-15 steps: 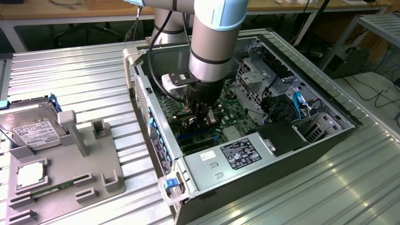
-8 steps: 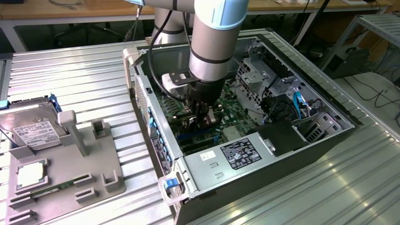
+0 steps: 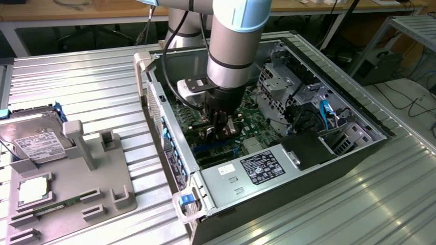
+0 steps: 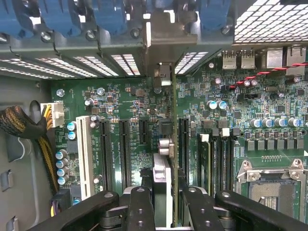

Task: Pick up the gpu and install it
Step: 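Insert the gpu into the slot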

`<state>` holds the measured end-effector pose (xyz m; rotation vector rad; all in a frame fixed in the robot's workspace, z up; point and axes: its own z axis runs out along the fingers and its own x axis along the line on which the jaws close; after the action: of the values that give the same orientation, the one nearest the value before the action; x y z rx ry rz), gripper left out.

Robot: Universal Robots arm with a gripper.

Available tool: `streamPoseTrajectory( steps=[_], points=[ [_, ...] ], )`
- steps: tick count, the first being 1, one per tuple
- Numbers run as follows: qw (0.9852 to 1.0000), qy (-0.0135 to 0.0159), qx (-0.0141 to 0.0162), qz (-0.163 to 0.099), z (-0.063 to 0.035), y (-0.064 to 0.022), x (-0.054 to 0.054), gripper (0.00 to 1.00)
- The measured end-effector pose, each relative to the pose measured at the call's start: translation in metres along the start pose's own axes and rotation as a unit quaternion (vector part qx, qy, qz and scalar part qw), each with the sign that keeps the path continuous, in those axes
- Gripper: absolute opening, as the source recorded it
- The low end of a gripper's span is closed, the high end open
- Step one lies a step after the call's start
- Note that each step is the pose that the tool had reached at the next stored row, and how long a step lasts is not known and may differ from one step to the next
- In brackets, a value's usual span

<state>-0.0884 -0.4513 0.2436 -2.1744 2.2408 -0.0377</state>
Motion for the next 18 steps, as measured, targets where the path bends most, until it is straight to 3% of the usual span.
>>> streamPoseTrajectory(
  steps=[18],
  points=[
    [1.0,0.0002,-0.0019,0.0,0.0015,0.002,0.0001,0.29]
  ],
)
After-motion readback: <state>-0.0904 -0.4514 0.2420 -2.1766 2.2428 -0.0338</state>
